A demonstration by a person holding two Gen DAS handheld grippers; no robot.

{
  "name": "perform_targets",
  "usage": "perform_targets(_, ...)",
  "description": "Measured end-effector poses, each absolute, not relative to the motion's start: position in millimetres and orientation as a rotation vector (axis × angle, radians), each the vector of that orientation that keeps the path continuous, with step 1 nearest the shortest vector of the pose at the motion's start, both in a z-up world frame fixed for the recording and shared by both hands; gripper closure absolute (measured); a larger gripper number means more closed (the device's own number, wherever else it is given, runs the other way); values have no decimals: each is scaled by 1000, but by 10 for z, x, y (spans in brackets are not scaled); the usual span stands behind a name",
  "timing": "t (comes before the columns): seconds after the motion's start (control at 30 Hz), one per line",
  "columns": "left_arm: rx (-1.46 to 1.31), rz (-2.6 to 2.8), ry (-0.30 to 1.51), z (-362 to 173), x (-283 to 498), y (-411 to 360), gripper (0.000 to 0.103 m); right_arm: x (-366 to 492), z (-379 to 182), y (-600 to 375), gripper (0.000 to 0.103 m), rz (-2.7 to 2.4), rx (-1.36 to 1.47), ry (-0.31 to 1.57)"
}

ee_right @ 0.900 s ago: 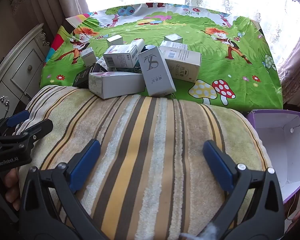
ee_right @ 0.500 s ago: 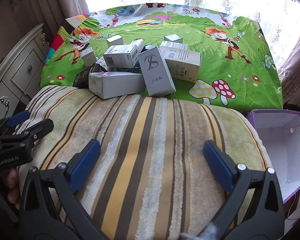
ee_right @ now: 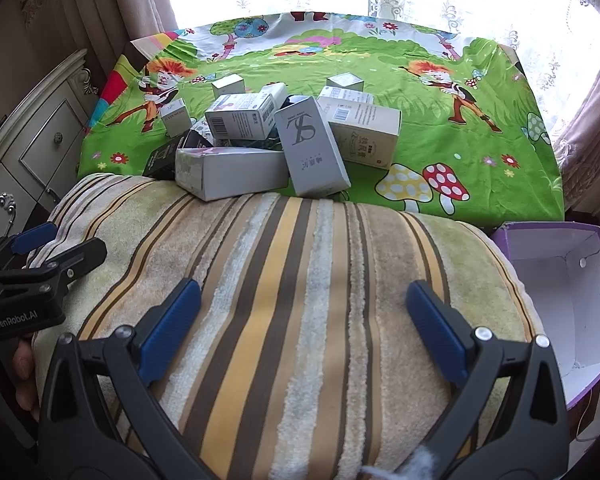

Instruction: Organize rigid objects

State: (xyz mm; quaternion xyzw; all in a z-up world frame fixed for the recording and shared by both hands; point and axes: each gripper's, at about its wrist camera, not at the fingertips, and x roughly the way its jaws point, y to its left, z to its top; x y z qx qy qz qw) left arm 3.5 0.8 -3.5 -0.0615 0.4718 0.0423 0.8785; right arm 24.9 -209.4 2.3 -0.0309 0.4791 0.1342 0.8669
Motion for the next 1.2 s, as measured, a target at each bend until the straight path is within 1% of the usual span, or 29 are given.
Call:
perform_targets(0.33,-119,103,971,-8,16,-50,0,255,19,-2092,0,275,-71,1012)
perform_targets(0.53,-180,84,937,9,-40,25,0,249,39,-2107,0,282,-61,1023)
perform_targets(0.83,-152,83,943,-14,-34,-16,0,279,12,-2096,0,275,-58,1045)
perform_targets(1.03,-178,59,943,0,-39,19,0,347,14,-2134,0,335,-50,1095)
perform_targets(1.13,-166,50,955,-3,-30,11,0,346,9,-2107,0,365,-100,1085)
perform_targets(1.2,-161,36,960,1,-31,8,0,368,0,-2144,0,378,-67,1098)
